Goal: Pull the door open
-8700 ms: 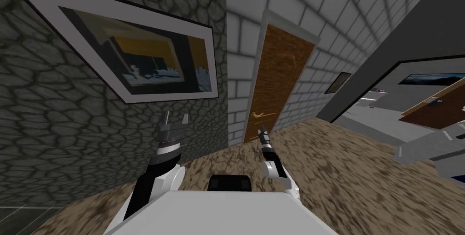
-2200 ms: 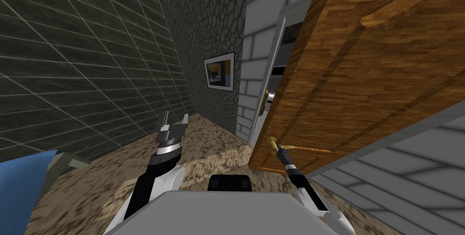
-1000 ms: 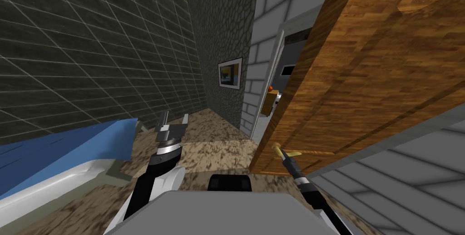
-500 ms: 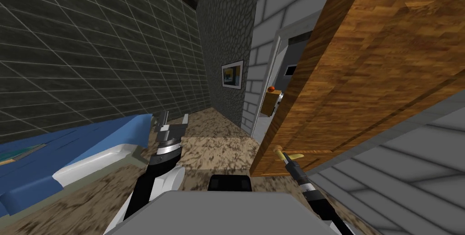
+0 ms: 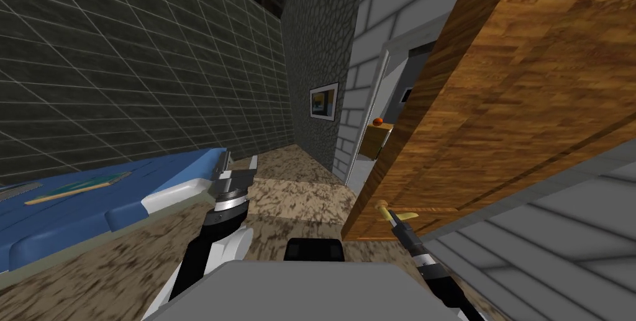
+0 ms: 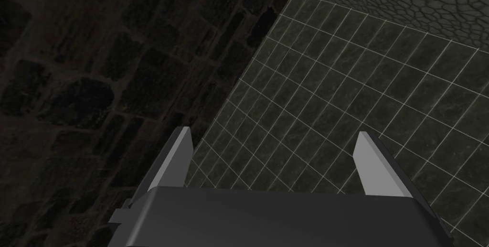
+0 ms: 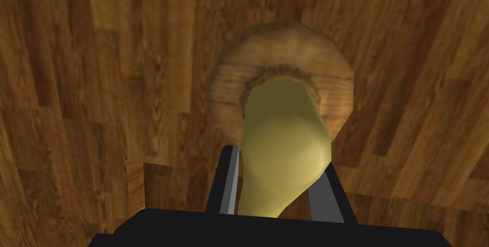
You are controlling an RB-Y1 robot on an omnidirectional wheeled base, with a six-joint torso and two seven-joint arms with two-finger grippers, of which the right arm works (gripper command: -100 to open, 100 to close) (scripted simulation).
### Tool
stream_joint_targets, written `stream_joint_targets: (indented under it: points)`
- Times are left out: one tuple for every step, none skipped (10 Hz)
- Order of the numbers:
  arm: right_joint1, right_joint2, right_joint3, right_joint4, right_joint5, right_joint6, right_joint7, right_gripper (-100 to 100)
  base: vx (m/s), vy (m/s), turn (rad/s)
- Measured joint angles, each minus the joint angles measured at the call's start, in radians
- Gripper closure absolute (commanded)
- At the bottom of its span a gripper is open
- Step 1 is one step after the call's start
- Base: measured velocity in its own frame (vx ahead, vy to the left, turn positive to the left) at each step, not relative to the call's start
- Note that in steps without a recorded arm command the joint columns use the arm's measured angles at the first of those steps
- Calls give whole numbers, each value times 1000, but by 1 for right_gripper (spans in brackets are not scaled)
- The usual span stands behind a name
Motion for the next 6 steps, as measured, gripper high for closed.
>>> stream_joint_targets:
  points:
    - [6, -3, 7, 0, -2, -8, -1, 100, -193, -81, 164]
    - [7, -4, 15, 6, -3, -19, -3, 100, -216, -86, 161]
    - [14, -10, 20, 0, -7, -25, -4, 100, -225, -70, 153]
    - [16, -13, 25, 3, -9, -32, -5, 100, -193, -39, 111]
    - [8, -11, 32, 28, -8, -49, -12, 100, -173, -38, 109]
    - [6, -12, 38, 45, -9, -63, -19, 100, -76, -14, 26]
